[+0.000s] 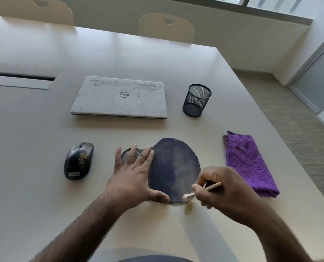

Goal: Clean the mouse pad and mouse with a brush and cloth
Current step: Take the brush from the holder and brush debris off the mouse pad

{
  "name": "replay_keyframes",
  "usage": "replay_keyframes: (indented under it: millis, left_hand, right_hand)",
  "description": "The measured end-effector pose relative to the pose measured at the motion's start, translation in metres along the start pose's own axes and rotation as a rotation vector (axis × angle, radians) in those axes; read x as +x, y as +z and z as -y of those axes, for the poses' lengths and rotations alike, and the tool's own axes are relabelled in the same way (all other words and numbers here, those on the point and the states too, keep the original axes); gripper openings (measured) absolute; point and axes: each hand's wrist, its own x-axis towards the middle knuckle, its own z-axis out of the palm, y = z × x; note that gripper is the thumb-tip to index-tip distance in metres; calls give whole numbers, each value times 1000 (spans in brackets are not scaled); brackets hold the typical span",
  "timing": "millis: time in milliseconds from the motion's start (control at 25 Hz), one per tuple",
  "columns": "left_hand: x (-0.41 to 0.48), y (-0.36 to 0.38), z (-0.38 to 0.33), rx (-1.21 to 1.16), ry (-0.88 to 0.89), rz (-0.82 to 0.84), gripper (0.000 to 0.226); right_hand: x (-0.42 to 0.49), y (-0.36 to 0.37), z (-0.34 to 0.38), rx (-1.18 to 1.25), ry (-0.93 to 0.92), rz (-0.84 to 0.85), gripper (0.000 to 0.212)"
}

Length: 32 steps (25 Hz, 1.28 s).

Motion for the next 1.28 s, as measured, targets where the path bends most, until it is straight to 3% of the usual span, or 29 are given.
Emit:
replay_keyframes:
  millis: [120,280,520,680,960,1200,1280]
  left_hand:
    - [-1,-1,0,-3,1,9,139]
    - [0,-2,0,18,-3,4,140]
    - [0,-3,-2,11,-3,14,140]
    - [0,-2,-1,3,1,23,140]
    - [0,-1,1,-9,3,18,140]
    - [1,-1,1,-7,3,20,140]
    - [0,-1,0,-2,3,17,140]
  right_hand:
    - [4,0,0,59,4,-109,23]
    - [2,11,1,-47,-19,-6,25]
    - [7,15,6,41,-40,80,24]
    - [9,-4,-8,99,95,32,23]
    - [12,-6,-9,113,98,51,22]
    - [19,-21,-14,123,114,-168,24]
    - [17,-12,-11,102,124,-153,26]
